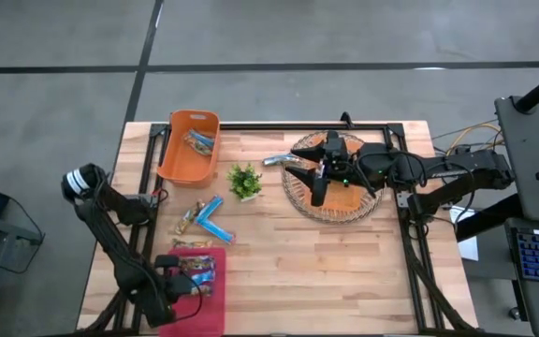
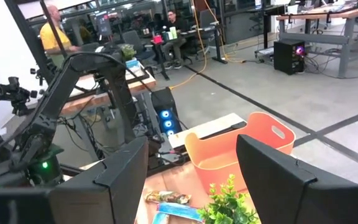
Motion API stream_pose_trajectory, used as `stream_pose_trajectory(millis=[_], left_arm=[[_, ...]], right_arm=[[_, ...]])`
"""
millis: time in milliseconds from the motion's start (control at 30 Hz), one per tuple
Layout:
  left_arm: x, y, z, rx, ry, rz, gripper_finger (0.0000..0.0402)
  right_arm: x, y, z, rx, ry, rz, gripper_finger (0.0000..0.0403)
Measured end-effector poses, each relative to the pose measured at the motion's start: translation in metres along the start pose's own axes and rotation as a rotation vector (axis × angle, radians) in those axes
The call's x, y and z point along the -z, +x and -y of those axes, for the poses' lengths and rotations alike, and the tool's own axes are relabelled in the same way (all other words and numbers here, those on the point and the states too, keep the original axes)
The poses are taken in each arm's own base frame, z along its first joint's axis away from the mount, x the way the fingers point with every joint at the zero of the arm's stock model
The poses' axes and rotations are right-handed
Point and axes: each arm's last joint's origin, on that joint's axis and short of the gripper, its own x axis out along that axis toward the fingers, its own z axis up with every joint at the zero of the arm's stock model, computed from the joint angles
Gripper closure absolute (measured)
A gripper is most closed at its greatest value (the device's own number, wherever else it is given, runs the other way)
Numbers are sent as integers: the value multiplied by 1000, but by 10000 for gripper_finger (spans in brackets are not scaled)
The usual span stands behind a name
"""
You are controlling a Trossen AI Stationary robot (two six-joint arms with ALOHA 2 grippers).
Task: Pick and place Granola Bars by type
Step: Put the blue granola bar into the pink bin, then put the bottom red granola bar into the right orange bin
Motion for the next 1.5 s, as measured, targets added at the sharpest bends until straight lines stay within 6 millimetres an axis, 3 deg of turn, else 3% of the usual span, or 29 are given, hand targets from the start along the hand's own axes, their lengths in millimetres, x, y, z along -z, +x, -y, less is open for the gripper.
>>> stream_pose_trajectory(millis=[300, 633, 800, 1000, 1200, 1500], left_arm=[[-1, -4, -2, 6, -74, 10, 346], [-9, -22, -10, 39, -108, 54, 214], [-18, -37, -18, 78, -51, 74, 188], [-37, -57, -52, -26, 42, 86, 189], [-68, -74, -97, -102, 93, 121, 189], [-106, -78, -158, -203, 278, 76, 189]], right_arm=[[1, -1, -5, -189, 1, -55, 170], [8, -1, -4, -178, 42, -127, 170], [11, -3, -7, -186, 35, -155, 170], [12, -3, -7, -188, 33, -164, 170], [13, -3, -8, -191, 32, -166, 170], [14, -4, -9, -209, 31, -184, 170]])
